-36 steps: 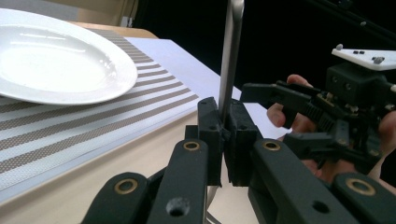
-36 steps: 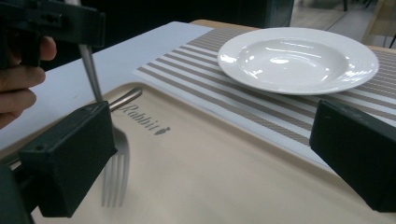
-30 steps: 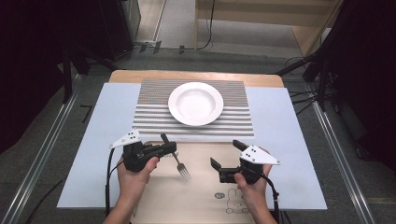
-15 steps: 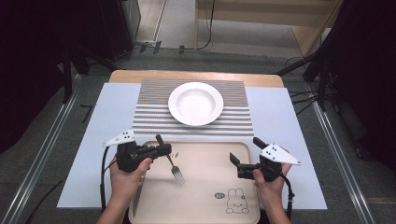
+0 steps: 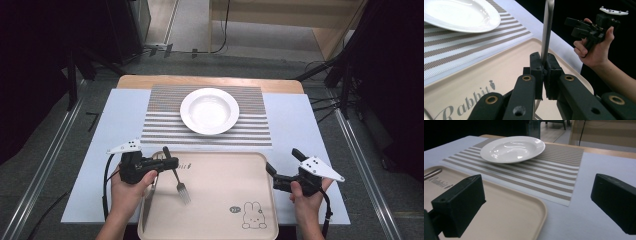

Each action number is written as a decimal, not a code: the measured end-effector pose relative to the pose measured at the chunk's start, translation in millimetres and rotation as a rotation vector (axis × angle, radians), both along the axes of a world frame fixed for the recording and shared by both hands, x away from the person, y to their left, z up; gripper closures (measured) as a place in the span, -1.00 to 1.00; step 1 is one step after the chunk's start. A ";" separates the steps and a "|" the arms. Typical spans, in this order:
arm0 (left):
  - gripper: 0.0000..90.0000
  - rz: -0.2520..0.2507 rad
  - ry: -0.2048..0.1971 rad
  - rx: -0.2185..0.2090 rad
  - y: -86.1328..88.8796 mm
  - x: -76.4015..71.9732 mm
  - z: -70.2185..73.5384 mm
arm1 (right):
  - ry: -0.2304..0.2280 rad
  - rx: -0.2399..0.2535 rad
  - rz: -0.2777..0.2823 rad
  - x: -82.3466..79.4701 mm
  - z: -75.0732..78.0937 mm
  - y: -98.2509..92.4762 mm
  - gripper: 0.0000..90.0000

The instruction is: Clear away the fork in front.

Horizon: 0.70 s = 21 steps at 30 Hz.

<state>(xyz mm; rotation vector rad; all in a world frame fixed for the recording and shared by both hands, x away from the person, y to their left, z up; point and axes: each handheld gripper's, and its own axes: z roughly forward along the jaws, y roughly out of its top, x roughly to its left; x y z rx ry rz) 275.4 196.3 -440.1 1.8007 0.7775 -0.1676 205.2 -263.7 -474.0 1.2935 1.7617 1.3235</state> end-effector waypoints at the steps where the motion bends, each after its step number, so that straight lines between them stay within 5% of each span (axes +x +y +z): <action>1: 0.94 -0.003 0.005 0.002 0.8 0.0 -0.2 | -0.001 0.002 -0.008 -1.0 -0.2 -3.4 -1.00; 21: 0.94 -0.090 0.073 0.037 12.5 -1.2 -2.4 | 0.003 -0.024 -0.134 -23.9 -13.7 -60.1 -1.00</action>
